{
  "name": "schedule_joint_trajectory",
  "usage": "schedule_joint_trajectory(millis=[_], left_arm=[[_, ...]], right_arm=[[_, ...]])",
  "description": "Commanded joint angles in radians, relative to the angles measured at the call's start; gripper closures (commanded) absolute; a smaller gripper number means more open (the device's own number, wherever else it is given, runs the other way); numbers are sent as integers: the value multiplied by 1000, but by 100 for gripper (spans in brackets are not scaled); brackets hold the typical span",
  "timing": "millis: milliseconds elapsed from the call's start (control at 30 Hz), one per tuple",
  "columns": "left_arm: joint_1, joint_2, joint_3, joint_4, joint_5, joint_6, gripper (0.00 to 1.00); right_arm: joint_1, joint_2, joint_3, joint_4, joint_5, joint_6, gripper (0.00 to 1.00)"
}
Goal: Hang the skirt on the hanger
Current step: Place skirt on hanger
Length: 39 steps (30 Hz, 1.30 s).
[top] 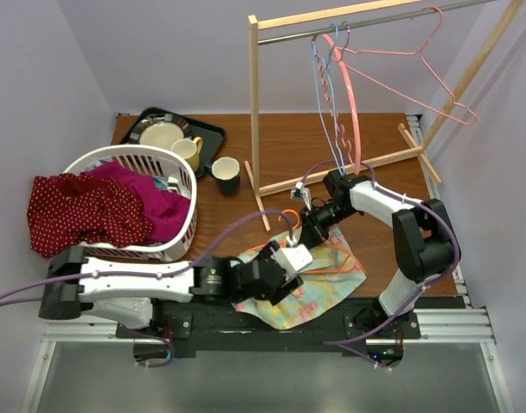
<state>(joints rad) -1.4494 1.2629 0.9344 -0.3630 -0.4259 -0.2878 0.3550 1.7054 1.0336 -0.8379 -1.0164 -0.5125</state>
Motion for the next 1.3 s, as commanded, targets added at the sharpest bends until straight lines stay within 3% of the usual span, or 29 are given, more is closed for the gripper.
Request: schedule_joint_trajectory(millis=[0, 533, 633, 733, 1267], left_arm=[[-19, 4, -98, 269, -92, 189, 31], [12, 184, -207, 398, -188, 213, 33], [35, 201, -219, 401, -208, 223, 42], [58, 208, -244, 414, -211, 234, 46], [69, 300, -215, 388, -218, 271, 45]], right_arm=[[4, 28, 25, 8, 41, 11, 100], [6, 53, 36, -1, 30, 17, 100], [6, 53, 36, -3, 30, 17, 100], [6, 46, 34, 0, 33, 22, 100], [4, 95, 45, 2, 27, 40, 100]])
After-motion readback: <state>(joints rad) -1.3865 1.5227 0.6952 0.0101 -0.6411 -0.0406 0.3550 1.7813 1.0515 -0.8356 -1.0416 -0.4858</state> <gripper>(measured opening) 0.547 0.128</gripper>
